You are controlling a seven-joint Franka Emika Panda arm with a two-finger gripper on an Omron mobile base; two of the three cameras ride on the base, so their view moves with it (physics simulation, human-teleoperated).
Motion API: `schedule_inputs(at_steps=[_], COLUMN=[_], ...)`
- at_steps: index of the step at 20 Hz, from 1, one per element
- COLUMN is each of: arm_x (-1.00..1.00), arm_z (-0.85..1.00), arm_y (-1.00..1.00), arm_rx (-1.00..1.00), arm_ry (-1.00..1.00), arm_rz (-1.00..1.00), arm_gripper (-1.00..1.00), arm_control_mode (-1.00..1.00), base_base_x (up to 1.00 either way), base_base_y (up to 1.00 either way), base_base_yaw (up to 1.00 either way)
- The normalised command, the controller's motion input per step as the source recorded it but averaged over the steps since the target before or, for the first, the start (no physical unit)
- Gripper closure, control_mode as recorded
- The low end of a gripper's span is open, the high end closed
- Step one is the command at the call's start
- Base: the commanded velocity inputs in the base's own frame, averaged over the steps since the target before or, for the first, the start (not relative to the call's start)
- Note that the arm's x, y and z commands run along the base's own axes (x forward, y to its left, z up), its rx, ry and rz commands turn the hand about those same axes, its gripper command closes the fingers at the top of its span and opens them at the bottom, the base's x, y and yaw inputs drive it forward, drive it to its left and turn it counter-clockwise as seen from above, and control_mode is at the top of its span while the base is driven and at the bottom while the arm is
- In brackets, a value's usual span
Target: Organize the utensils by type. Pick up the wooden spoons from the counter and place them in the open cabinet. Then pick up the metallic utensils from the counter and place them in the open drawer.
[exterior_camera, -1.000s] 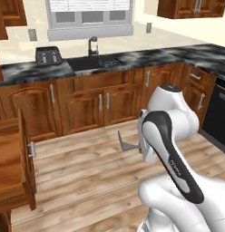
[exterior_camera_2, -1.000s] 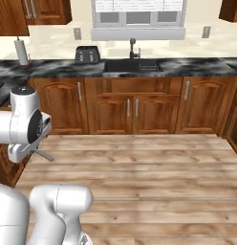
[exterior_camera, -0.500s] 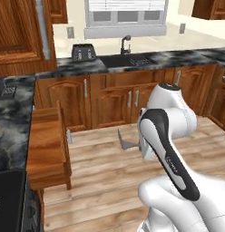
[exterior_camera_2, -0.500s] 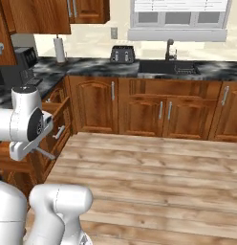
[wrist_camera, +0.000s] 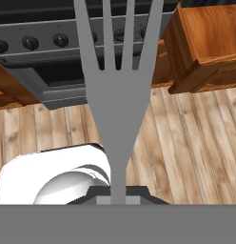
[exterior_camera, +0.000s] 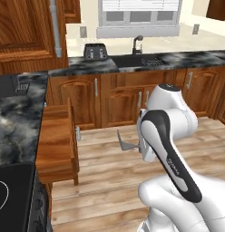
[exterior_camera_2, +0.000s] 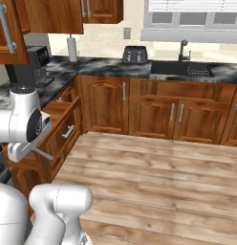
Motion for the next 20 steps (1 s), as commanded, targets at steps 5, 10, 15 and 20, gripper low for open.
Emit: schedule_inputs(at_steps=[5, 10, 15, 20], arm_x=[0.00, 0.00, 0.00, 0.00], arm_z=[0.00, 0.00, 0.00, 0.00], arm_y=[0.00, 0.00, 0.00, 0.00], arm_rx=[0.00, 0.00, 0.00, 0.00], arm_ry=[0.00, 0.00, 0.00, 0.00], arm_rz=[0.00, 0.00, 0.00, 0.00], arm_gripper=[1.00, 1.00, 1.00, 1.00], arm_control_mode=[1.00, 1.00, 1.00, 1.00], base_base_x=[0.01, 0.00, 0.00, 0.01], base_base_y=[0.03, 0.19, 0.31, 0.32], base_base_yaw=[-0.06, -0.07, 0.00, 0.02])
